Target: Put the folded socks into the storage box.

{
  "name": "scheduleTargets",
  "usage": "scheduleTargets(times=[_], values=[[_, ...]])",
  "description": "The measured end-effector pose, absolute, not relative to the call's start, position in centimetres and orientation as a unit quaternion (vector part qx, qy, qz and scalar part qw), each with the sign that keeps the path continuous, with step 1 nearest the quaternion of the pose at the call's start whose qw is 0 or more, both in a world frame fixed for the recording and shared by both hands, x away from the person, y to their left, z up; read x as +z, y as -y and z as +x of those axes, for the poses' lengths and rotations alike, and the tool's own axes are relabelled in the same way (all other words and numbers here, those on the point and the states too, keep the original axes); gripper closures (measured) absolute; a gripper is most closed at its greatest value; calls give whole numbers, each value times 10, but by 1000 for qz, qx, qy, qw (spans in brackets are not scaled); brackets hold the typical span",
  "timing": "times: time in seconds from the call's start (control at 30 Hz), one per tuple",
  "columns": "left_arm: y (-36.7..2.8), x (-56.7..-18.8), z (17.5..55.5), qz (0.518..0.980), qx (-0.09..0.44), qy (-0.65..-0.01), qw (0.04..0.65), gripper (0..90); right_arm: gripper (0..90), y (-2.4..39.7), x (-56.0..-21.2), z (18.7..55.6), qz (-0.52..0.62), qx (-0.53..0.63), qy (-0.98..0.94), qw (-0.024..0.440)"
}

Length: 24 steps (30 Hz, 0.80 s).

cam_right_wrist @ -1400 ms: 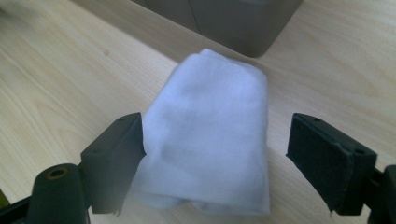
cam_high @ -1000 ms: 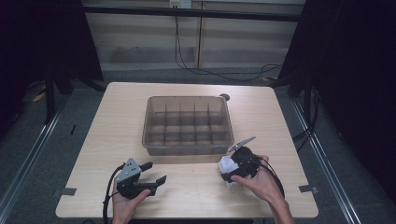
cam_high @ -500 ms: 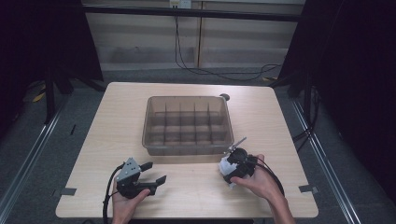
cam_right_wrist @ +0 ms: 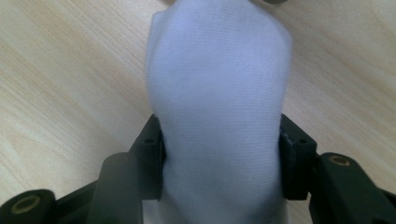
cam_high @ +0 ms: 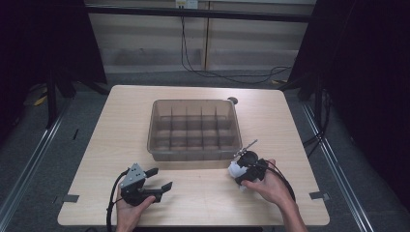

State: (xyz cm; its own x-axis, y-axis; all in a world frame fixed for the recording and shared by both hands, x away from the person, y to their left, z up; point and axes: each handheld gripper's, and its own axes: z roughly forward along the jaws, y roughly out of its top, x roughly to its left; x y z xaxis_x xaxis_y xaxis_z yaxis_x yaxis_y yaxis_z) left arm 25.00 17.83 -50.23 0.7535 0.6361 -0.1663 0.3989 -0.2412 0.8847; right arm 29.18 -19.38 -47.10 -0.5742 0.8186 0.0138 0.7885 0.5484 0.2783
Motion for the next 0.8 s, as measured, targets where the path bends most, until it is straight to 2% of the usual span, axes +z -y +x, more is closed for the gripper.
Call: scheduleTargets(times=[0.3,0.8], values=[[-179,-502,251,780,111,-330,520,234,530,192,-469,298,477,111,-871,51],[-178,-502,251,781,112,-328,520,234,576,210,-465,292,508,170,-844,26]])
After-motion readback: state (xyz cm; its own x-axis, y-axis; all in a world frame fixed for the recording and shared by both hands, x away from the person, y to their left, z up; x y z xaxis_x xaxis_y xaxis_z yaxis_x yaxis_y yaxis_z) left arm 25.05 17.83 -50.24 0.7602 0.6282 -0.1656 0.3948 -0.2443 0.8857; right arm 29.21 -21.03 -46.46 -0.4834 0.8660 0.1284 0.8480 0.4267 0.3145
